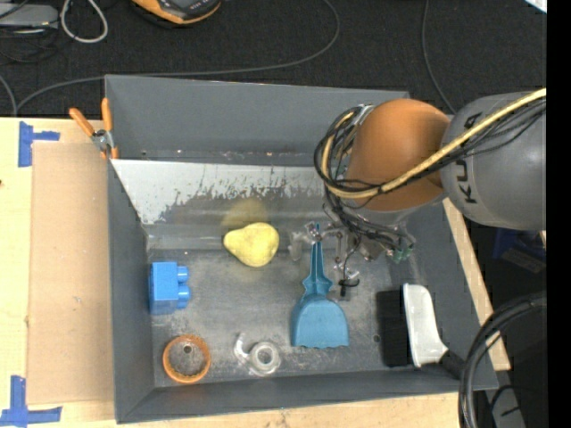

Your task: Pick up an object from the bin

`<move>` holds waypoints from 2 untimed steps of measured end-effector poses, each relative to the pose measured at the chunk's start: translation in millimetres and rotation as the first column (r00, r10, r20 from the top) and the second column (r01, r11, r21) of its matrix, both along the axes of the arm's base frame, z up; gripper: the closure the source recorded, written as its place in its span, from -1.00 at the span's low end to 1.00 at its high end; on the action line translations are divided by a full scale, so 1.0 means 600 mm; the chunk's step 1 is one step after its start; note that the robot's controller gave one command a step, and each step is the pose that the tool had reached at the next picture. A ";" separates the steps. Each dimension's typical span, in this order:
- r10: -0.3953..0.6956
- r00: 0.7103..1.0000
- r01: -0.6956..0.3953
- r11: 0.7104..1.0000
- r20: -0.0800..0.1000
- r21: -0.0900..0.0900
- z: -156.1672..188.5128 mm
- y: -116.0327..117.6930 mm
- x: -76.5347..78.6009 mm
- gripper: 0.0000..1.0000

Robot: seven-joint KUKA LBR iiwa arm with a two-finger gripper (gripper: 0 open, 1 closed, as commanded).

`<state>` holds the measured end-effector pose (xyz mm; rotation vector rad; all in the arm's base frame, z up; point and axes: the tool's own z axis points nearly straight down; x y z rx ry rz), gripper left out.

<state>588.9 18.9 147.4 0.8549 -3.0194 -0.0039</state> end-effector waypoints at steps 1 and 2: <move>0.496 0.868 -0.496 0.868 0.001 0.003 -0.053 0.018 0.024 -1.00; 0.689 0.725 -0.689 0.725 0.002 0.003 -0.130 0.003 0.052 -1.00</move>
Offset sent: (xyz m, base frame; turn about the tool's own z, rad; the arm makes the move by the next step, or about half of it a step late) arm 0.0312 0.0001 -0.0774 -0.7639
